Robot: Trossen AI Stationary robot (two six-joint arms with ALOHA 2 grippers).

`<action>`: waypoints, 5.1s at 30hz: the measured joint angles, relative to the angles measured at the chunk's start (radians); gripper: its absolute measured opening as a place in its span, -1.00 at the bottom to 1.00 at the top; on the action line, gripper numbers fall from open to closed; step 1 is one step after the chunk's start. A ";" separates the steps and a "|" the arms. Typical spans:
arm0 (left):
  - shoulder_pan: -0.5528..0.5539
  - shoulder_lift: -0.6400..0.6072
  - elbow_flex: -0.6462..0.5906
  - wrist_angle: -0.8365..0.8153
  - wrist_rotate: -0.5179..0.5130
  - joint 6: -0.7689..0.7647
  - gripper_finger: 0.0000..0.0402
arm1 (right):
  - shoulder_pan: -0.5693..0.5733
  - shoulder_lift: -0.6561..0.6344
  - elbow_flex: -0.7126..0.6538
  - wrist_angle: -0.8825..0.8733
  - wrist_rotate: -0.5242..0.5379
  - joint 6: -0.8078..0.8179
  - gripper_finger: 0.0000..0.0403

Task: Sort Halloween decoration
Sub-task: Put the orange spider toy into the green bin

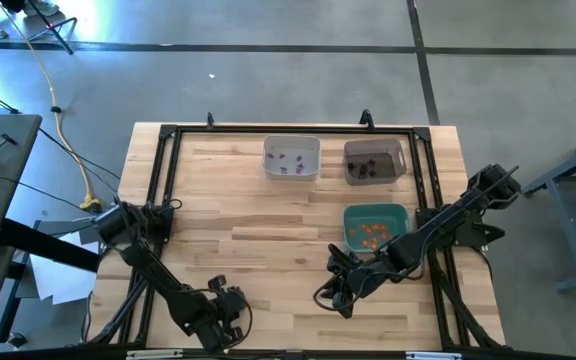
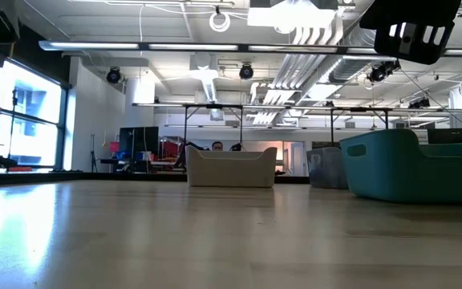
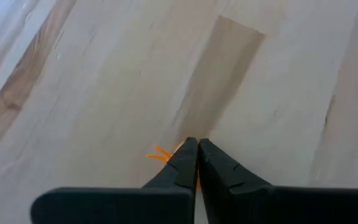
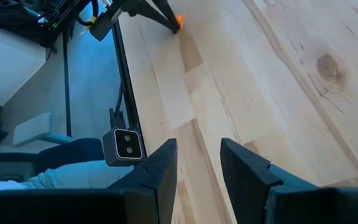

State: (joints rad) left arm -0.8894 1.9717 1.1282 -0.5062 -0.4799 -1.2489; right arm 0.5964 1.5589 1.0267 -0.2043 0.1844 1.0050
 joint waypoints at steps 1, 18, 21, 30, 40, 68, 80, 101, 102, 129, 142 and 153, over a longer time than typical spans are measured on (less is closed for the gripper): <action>0.000 -0.005 0.015 -0.007 -0.004 0.002 -1.00 | 0.000 0.000 0.000 0.000 0.000 0.000 -0.42; 0.027 -0.027 0.393 -0.283 -0.113 0.242 -1.00 | 0.000 0.000 0.000 0.017 0.067 -0.023 -0.42; 0.016 -0.026 0.387 -0.338 0.044 0.170 -1.00 | 0.008 0.000 0.000 0.012 0.050 -0.023 -0.42; -0.054 -0.022 0.387 -0.388 0.206 0.049 -0.93 | 0.013 0.000 0.000 0.011 0.048 -0.045 -0.42; -0.045 0.111 0.362 -0.386 0.285 0.135 -0.53 | 0.017 0.000 0.000 0.012 0.048 -0.043 -0.42; -0.037 0.134 0.411 -0.440 0.239 0.177 -0.24 | 0.017 0.000 0.000 0.005 0.048 -0.045 -0.42; -0.038 0.132 0.366 -0.512 0.231 0.176 -0.24 | 0.017 0.000 0.000 0.005 0.048 -0.045 -0.42; -0.008 0.120 0.315 -0.446 0.279 0.180 -0.25 | 0.017 0.000 0.000 0.006 0.048 -0.045 -0.42; -0.004 0.120 0.315 -0.446 0.283 0.189 -0.25 | 0.017 0.000 0.000 0.006 0.048 -0.043 -0.42; 0.051 0.120 0.313 -0.412 0.333 0.471 -0.24 | 0.017 0.000 0.000 0.006 0.048 -0.045 -0.42; 0.056 0.128 0.382 -0.367 0.305 0.720 -0.24 | 0.017 0.000 0.000 0.006 0.048 -0.045 -0.42; 0.068 0.127 0.385 -0.329 0.318 0.704 -0.24 | 0.017 0.000 0.000 0.003 0.048 -0.045 -0.42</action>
State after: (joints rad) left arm -0.8213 2.0987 1.5131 -0.8351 -0.1621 -0.5453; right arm 0.6135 1.5585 1.0264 -0.2012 0.2325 0.9600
